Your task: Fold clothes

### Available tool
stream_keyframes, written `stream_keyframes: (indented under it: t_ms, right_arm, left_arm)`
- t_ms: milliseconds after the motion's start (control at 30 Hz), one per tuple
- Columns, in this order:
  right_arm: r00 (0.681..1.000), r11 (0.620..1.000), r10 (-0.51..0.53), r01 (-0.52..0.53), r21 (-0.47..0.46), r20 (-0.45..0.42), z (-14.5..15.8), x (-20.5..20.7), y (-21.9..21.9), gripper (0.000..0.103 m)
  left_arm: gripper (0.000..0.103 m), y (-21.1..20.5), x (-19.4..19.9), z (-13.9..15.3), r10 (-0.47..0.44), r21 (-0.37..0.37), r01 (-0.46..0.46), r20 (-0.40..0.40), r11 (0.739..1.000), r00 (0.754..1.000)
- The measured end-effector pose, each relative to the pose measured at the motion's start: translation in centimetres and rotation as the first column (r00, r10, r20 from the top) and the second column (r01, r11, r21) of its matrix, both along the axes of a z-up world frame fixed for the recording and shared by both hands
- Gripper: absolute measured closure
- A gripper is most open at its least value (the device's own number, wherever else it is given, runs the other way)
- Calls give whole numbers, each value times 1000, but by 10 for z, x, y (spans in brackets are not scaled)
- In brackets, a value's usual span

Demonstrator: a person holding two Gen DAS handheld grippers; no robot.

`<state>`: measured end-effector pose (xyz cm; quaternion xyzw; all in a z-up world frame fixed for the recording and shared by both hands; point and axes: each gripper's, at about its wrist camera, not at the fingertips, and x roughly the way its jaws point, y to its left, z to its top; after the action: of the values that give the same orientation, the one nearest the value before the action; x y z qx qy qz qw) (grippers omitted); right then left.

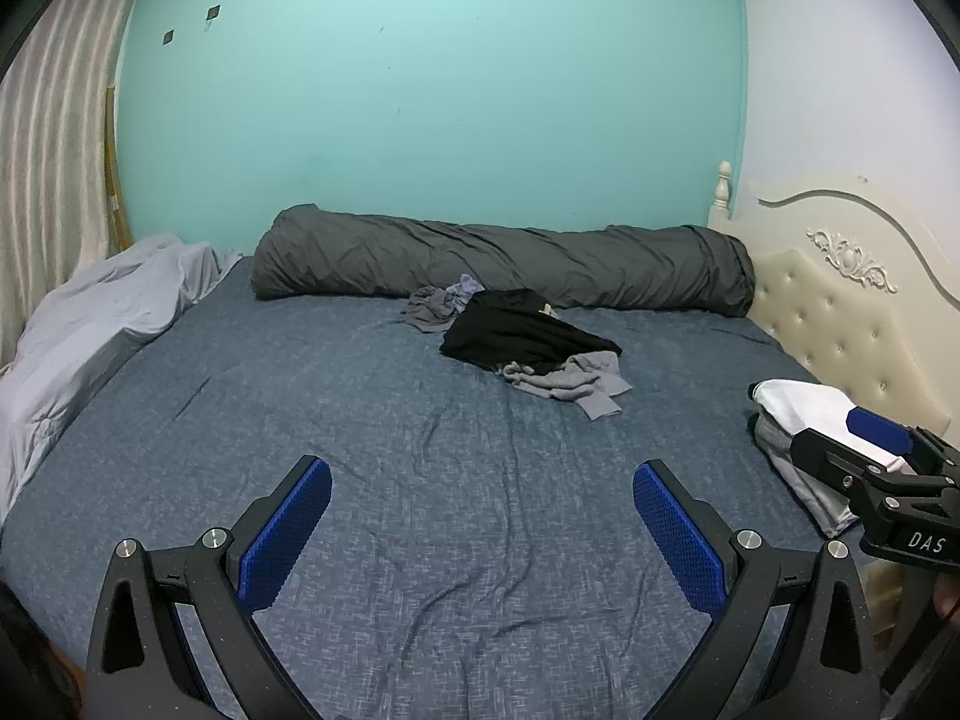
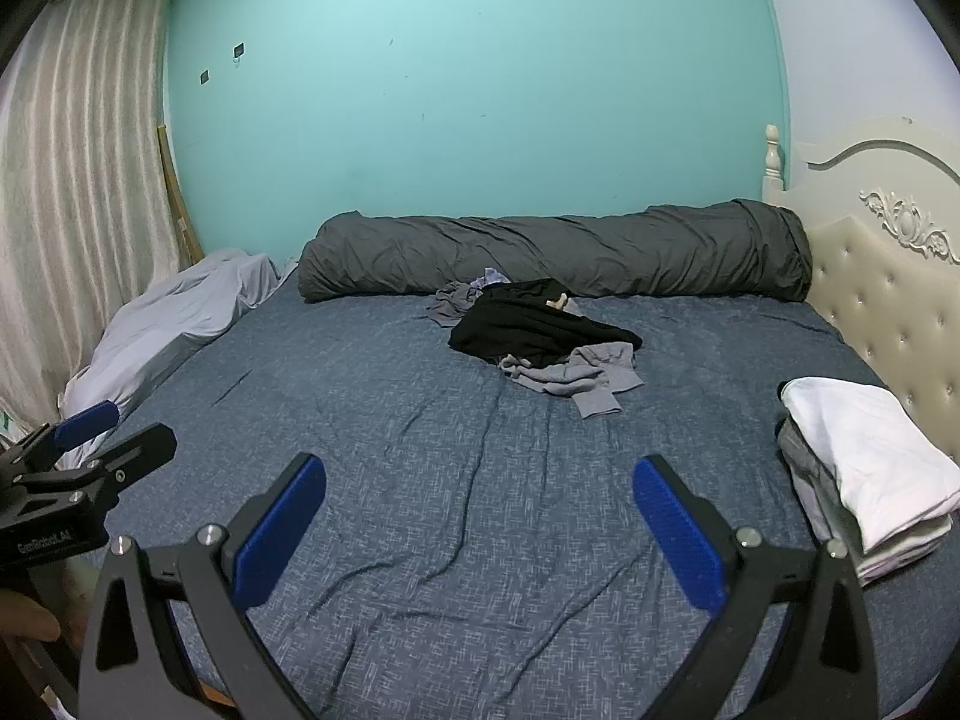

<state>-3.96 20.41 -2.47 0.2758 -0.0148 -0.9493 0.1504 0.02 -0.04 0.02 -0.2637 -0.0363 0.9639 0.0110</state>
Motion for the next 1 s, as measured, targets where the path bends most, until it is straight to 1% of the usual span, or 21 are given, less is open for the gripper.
stream_keyframes:
  t_ms: [267, 367, 467, 533, 1000]
  right_arm:
    - [1000, 1000, -6, 6, -6, 2, 3, -2, 0, 0]
    - [1000, 1000, -8, 8, -4, 1, 3, -2, 2, 0]
    - [1000, 1000, -6, 6, 3, -2, 5, 1, 0, 0]
    - [1000, 1000, -7, 7, 5, -2, 6, 1, -1, 0]
    - [1000, 1000, -8, 8, 1, -3, 4, -1, 0, 0]
  left_arm:
    - [0, -4, 3, 2, -10, -23, 9, -24, 1000, 1000]
    - [0, 4, -2, 5, 0, -33, 0, -11, 999, 1000]
    - [0, 4, 2, 1, -3, -25, 2, -20, 1000, 1000]
    - [0, 2, 1, 6, -2, -19, 2, -15, 1000, 1000]
    - [0, 5, 0, 7, -11, -20, 11, -12, 1000, 1000]
